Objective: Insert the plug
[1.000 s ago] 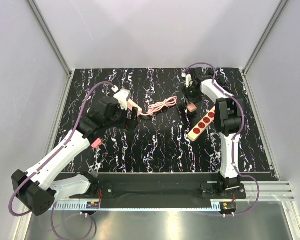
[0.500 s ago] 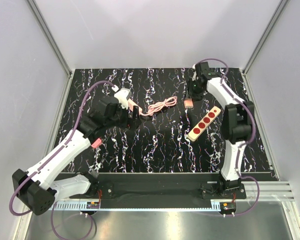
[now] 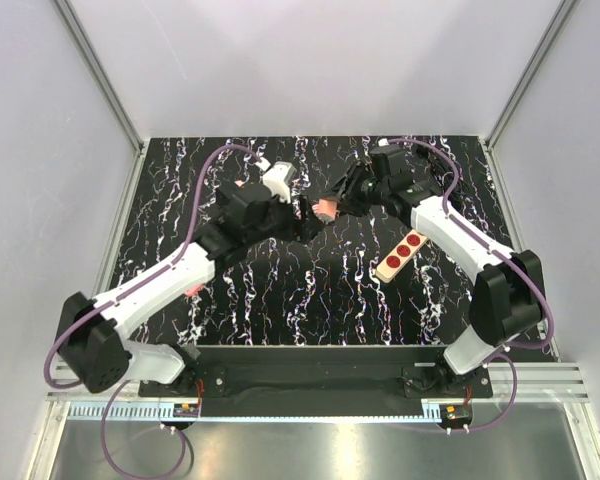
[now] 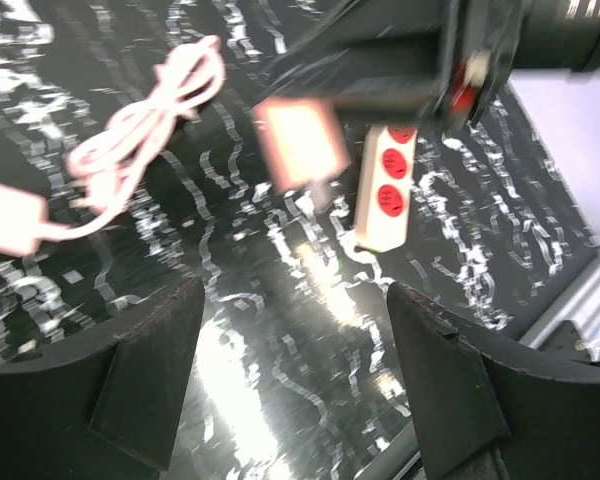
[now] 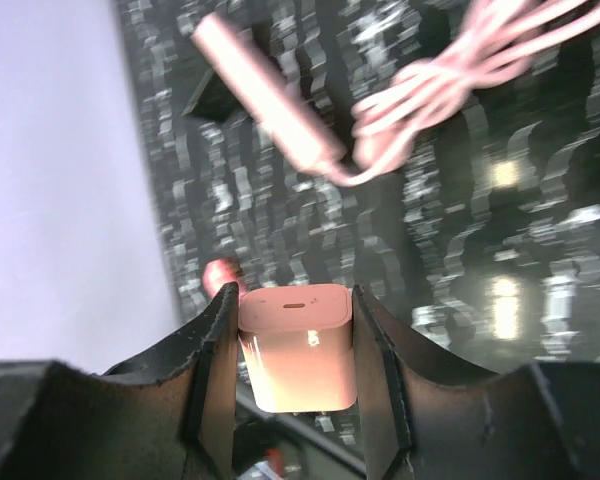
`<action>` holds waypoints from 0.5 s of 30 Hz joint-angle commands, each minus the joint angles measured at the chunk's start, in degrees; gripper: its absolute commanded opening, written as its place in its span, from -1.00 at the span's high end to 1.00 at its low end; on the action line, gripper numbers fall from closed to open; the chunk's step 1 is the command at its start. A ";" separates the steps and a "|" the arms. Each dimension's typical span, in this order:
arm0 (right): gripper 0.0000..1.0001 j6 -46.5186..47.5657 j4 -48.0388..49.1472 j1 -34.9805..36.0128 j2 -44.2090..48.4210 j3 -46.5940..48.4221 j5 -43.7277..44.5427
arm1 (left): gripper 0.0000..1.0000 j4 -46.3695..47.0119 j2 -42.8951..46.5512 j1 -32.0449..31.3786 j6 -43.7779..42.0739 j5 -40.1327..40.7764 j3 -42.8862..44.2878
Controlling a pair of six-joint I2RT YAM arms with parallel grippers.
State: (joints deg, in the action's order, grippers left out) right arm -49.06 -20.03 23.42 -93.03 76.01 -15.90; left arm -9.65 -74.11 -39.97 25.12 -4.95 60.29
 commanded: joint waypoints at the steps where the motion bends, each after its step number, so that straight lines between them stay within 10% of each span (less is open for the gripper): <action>1: 1.00 -9.21 9.75 1.80 3.91 -1.21 2.01 | -0.56 8.68 -2.09 -1.43 2.47 0.02 3.78; 15: 1.00 -12.46 14.49 5.40 5.32 -3.23 2.63 | -0.41 8.95 -4.29 -1.96 1.42 7.93 4.57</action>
State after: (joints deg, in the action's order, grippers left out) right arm -59.77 -9.54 28.01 -90.19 73.23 -14.17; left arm -4.38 -78.11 -41.80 27.20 -0.82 62.28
